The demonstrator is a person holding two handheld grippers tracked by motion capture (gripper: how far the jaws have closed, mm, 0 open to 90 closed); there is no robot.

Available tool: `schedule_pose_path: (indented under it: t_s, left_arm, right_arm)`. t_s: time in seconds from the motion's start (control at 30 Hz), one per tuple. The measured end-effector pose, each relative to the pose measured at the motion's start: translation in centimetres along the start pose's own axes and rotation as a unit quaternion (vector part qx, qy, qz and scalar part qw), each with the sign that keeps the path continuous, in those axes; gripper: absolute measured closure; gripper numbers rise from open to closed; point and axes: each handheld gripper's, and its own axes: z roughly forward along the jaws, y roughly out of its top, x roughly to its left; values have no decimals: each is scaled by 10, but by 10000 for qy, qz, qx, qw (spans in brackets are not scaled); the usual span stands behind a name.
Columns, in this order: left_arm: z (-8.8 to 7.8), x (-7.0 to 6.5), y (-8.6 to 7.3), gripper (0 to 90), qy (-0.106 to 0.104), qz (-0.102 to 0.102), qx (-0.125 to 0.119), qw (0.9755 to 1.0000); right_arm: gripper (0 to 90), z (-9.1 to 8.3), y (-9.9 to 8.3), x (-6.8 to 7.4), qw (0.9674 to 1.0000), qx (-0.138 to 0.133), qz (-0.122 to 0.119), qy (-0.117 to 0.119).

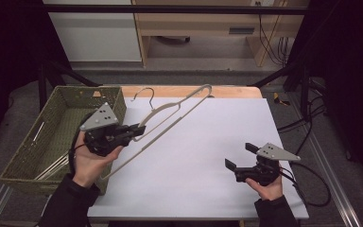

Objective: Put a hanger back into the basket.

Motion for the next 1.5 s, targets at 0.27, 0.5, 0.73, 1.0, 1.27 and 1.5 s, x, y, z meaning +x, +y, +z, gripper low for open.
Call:
schedule_pose_path:
  t_s: [0.27,0.5,0.73,1.0,1.27,1.5]
  left_arm:
    - [-30,26,9,867,187,71,-21,9998]
    - [-50,53,7,867,453,100,45,9989]
    - [-62,97,2,867,700,1580,346,9843]
    - [-77,124,-13,867,865,1615,470,9819]
    - [-92,150,-34,867,1083,1556,585,9801]
    - [-101,145,-64,867,1349,-283,454,9894]
  right_arm:
    - [28,-4,-2,-4,10000,20,26,-73]
    - [26,-4,-3,-3,10000,39,36,-70]
    - [26,-5,-2,-4,10000,39,22,-58]
    - [26,-5,-2,-4,10000,39,22,-60]
    - [20,-4,-3,-4,10000,74,-2,-59]
    - [19,-4,-3,-4,10000,62,2,-59]
